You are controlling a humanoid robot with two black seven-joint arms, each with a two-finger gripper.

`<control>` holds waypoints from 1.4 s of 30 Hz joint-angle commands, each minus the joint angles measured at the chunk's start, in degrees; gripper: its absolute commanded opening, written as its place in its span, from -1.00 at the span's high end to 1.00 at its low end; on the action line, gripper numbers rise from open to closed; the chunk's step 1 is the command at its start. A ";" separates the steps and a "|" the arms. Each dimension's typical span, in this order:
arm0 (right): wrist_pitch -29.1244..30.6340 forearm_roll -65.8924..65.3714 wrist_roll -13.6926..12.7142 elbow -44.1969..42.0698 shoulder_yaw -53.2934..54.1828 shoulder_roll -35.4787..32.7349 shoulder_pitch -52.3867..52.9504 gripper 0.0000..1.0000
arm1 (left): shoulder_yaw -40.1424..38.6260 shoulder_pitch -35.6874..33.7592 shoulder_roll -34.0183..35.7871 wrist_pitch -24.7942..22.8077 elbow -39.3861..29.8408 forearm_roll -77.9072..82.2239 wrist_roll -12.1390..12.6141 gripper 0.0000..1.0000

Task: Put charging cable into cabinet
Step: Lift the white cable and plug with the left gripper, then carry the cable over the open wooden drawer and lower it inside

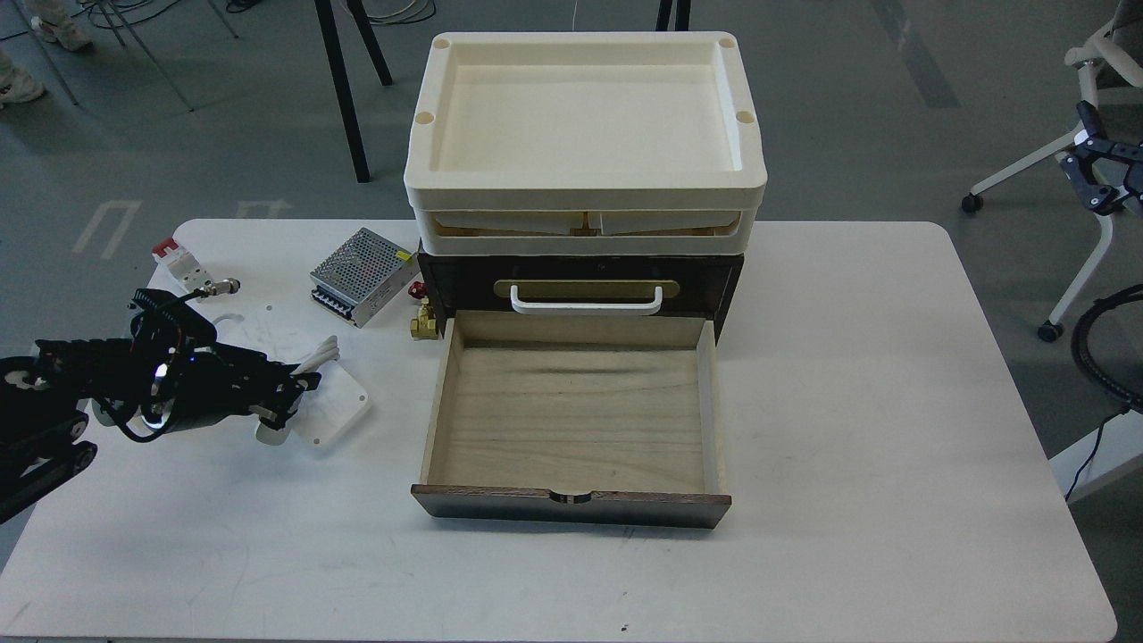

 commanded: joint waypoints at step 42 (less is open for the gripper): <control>0.00 0.00 0.00 -4.59 0.56 0.02 -0.64 -1.00 | 0.25 2.47 -17.62 0.63 -11.49 -27.26 0.02 1.00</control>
